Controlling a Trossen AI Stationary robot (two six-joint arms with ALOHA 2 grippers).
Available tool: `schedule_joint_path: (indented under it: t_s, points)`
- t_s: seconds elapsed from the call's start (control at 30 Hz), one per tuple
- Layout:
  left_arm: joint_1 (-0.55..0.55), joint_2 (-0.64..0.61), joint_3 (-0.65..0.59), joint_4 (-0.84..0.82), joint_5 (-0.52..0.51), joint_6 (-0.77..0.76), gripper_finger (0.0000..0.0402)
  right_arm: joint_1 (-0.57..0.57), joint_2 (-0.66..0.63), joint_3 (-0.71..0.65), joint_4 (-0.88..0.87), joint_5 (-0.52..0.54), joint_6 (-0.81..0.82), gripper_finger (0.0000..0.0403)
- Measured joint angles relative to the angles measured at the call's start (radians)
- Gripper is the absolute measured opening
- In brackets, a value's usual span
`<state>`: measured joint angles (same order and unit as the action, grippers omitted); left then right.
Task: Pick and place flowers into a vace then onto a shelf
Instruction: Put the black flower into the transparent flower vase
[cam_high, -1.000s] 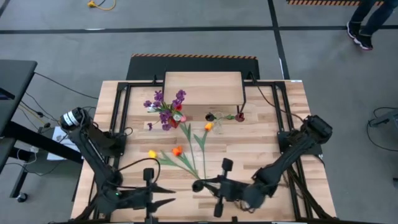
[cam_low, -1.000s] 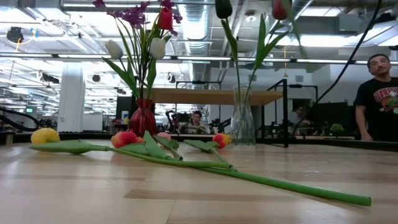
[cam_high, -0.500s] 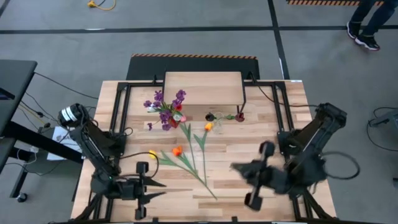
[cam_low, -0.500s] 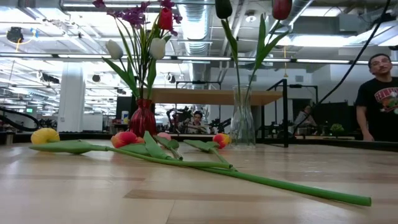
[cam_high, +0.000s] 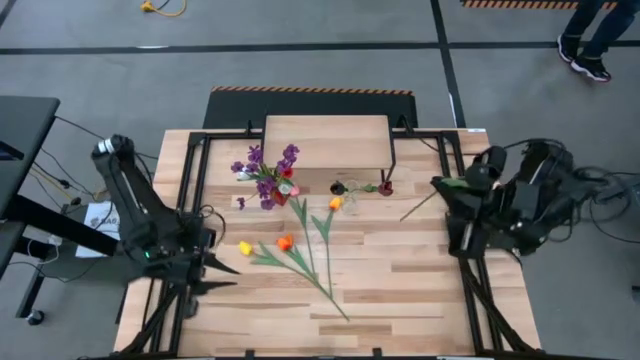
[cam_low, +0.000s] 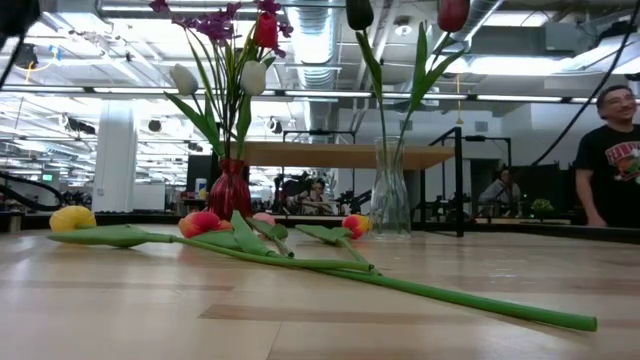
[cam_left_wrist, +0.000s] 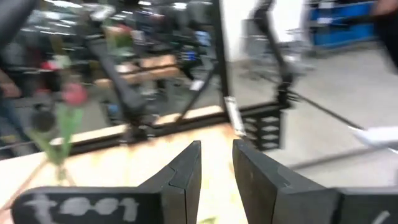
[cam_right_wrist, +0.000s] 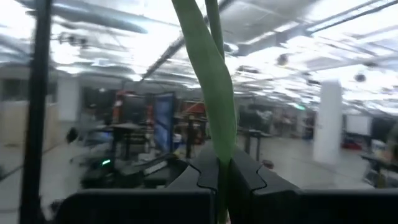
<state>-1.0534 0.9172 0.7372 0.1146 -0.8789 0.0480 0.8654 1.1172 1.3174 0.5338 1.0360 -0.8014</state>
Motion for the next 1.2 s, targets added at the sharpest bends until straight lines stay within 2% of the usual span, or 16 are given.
schedule_joint_path:
  t_s: [0.13,0.27,0.37,0.47,0.6,0.7,0.8,0.97,1.2]
  points:
    - [0.048,-0.136,0.000,-0.091,0.182,0.059,0.0083,-0.093,-0.071,0.000,-0.245,-0.207,0.132,0.0001]
    - [0.075,-0.253,0.000,-0.125,0.299,0.188,0.0083,-0.238,-0.105,0.000,-0.319,-0.310,0.153,0.0001]
    - [0.086,-0.332,0.000,-0.189,0.346,0.243,0.0083,-0.377,-0.135,0.000,-0.350,-0.438,0.158,0.0000]
    - [0.094,-0.399,0.000,-0.257,0.356,0.256,0.0083,-0.568,-0.154,0.000,-0.387,-0.624,0.223,0.0000]
    - [0.095,-0.462,0.000,-0.314,0.355,0.258,0.0083,-0.878,-0.146,0.000,-0.476,-0.913,0.393,0.0000]
    - [0.095,-0.489,0.000,-0.330,0.344,0.260,0.0083,-1.099,-0.102,-0.005,-0.499,-1.133,0.533,0.0000]
    - [0.095,-0.503,0.000,-0.353,0.321,0.267,0.0083,-1.268,-0.036,-0.038,-0.453,-1.321,0.653,0.0000]
    - [0.095,-0.508,0.000,-0.364,0.287,0.267,0.0083,-1.419,0.100,-0.060,-0.346,-1.550,0.777,0.0000]
    - [0.095,-0.508,0.000,-0.393,0.283,0.236,0.0083,-1.493,0.249,-0.064,-0.234,-1.856,0.847,0.0000]
